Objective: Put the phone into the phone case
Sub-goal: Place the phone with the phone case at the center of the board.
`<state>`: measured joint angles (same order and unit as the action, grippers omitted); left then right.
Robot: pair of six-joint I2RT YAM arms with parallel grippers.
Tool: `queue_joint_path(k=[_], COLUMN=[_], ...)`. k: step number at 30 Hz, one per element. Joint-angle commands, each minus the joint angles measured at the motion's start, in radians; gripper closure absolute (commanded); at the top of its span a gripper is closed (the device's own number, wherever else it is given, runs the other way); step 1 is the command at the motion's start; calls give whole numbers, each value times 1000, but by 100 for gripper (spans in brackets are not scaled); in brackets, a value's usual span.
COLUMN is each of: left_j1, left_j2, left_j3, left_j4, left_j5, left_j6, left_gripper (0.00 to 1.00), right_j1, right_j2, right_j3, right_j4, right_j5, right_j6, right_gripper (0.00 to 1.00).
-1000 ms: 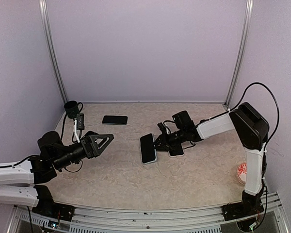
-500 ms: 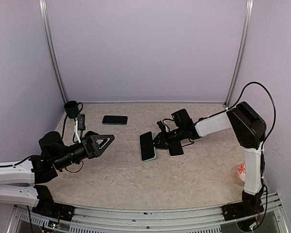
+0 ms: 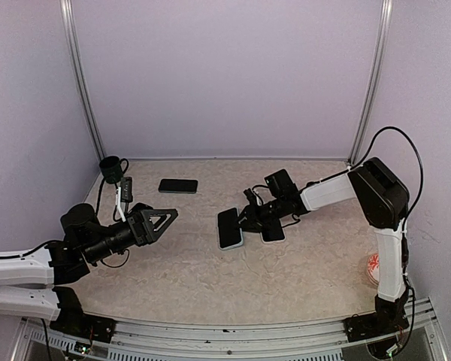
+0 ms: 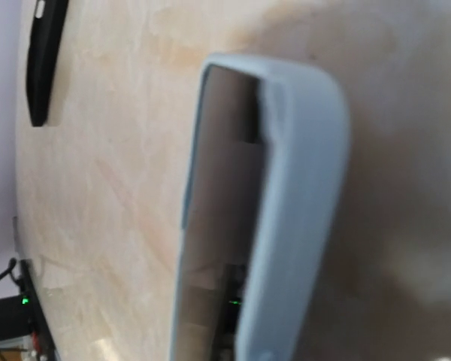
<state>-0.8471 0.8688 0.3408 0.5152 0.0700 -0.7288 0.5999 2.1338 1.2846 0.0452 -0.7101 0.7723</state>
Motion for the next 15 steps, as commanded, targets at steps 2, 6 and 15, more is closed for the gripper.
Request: queue_joint_path(k=[2, 6, 15], left_j1=[8, 9, 28], left_j2=[5, 12, 11], left_j3=[-12, -9, 28], left_j4=[24, 16, -151], left_j5=[-11, -25, -178], left_j6=[6, 6, -7], left_gripper=[1, 1, 1], right_j1=[-8, -8, 1], right_j2=[-16, -28, -90], right_j3=[8, 14, 45], right_j4=[-38, -70, -183], right_j5=[55, 80, 175], right_j6=[-44, -57, -117], right_gripper=[72, 68, 64])
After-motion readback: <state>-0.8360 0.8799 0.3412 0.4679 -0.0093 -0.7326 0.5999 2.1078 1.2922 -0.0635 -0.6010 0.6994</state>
